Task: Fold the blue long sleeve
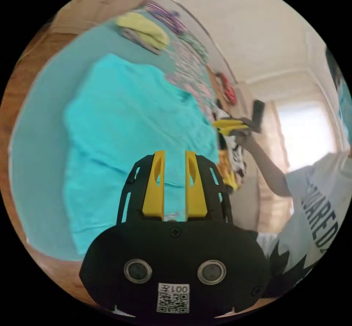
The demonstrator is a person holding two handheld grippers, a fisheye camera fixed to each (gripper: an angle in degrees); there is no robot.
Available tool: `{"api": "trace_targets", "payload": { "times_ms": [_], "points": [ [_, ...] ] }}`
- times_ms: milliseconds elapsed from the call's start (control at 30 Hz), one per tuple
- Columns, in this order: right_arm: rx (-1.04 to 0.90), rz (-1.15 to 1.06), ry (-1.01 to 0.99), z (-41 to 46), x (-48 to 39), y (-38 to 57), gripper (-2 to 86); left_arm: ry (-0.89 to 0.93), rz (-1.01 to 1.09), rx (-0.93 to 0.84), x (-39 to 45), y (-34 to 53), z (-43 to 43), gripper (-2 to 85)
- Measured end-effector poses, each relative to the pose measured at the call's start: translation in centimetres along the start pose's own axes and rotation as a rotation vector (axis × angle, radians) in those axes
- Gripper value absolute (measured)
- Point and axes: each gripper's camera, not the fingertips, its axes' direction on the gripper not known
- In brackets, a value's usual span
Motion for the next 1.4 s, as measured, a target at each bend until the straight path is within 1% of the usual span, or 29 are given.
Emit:
{"api": "trace_targets", "payload": {
  "times_ms": [67,100,167,200,267,300,367,433,500,567,600,667,733,800,867,933,1000,1067,1100,1200,1267,1300,1367,1400],
  "points": [
    [0.092,-0.010,0.014,0.1,1.3,-4.6,8.7,-0.131,-0.137,0.148,-3.5,-0.8,-3.4,4.8],
    [0.111,-0.014,0.016,0.3,1.6,-5.9,8.9,-0.140,-0.162,0.178,-4.2,-0.9,-4.1,4.9],
    [0.157,-0.004,0.021,1.9,2.8,-11.5,10.2,-0.117,-0.228,0.270,-6.8,-1.4,-6.1,5.5],
    [0.158,-0.008,0.025,2.5,3.0,-12.9,10.5,-0.114,-0.242,0.279,-7.4,-1.5,-6.3,5.6],
    [0.095,0.023,0.028,5.7,4.5,-18.0,11.7,-0.070,-0.288,0.268,-9.3,-2.0,-6.2,5.9],
    [0.069,0.040,0.025,6.6,4.9,-19.0,12.0,-0.051,-0.297,0.257,-9.7,-2.1,-6.0,5.9],
    [-0.051,0.099,0.018,10.1,6.7,-21.7,11.7,0.044,-0.325,0.230,-11.0,-2.6,-5.0,5.9],
    [-0.139,0.144,0.048,12.2,7.7,-22.5,10.2,0.088,-0.335,0.218,-11.5,-3.0,-4.4,5.6],
    [-0.159,0.167,0.058,12.9,8.0,-22.3,7.4,0.099,-0.354,0.204,-11.9,-3.4,-4.0,4.7],
    [-0.128,0.210,0.112,12.2,8.2,-21.1,3.6,0.139,-0.391,0.204,-12.5,-3.8,-3.6,1.8],
    [-0.118,0.210,0.109,11.9,8.3,-20.7,2.9,0.147,-0.403,0.211,-12.6,-3.8,-3.5,1.2],
    [-0.037,0.250,0.029,10.0,8.9,-18.9,1.7,0.181,-0.428,0.251,-13.1,-3.7,-3.9,-0.3],
    [0.051,0.292,0.002,7.9,9.4,-17.5,1.2,0.195,-0.434,0.282,-13.2,-3.5,-4.6,-0.6],
    [0.138,0.298,0.000,5.8,9.4,-16.4,0.9,0.235,-0.417,0.350,-12.9,-3.3,-5.7,-0.8],
    [0.189,0.293,0.052,3.7,9.1,-15.5,0.6,0.265,-0.414,0.442,-12.4,-3.1,-7.0,-0.9],
    [0.169,0.278,0.092,3.4,9.3,-15.3,0.5,0.247,-0.419,0.455,-12.3,-3.3,-7.2,-0.9],
    [0.109,0.292,0.093,4.5,10.1,-15.1,0.6,0.231,-0.432,0.422,-12.6,-3.6,-6.7,-0.9],
    [0.002,0.281,0.092,6.7,11.2,-14.6,1.0,0.220,-0.455,0.397,-13.2,-3.4,-6.5,-0.7],
    [-0.011,0.270,0.087,7.0,11.3,-14.5,1.2,0.215,-0.452,0.395,-13.2,-3.3,-6.7,-0.7],
    [0.038,0.211,0.078,4.8,10.2,-13.0,2.3,0.086,-0.397,0.324,-12.5,-2.2,-8.5,0.3],
    [0.097,0.150,0.154,1.2,7.9,-10.3,4.1,-0.035,-0.336,0.186,-11.4,-1.1,-9.5,2.4],
    [0.097,0.144,0.183,0.2,7.4,-9.4,4.8,-0.066,-0.318,0.143,-11.1,-0.9,-9.5,3.0],
    [0.084,0.142,0.305,-3.6,5.3,-4.7,6.3,-0.171,-0.247,-0.029,-9.6,0.2,-9.0,4.7],
    [0.081,0.148,0.338,-4.6,4.8,-3.2,6.4,-0.188,-0.235,-0.068,-9.3,0.5,-8.7,5.1]
  ]
}}
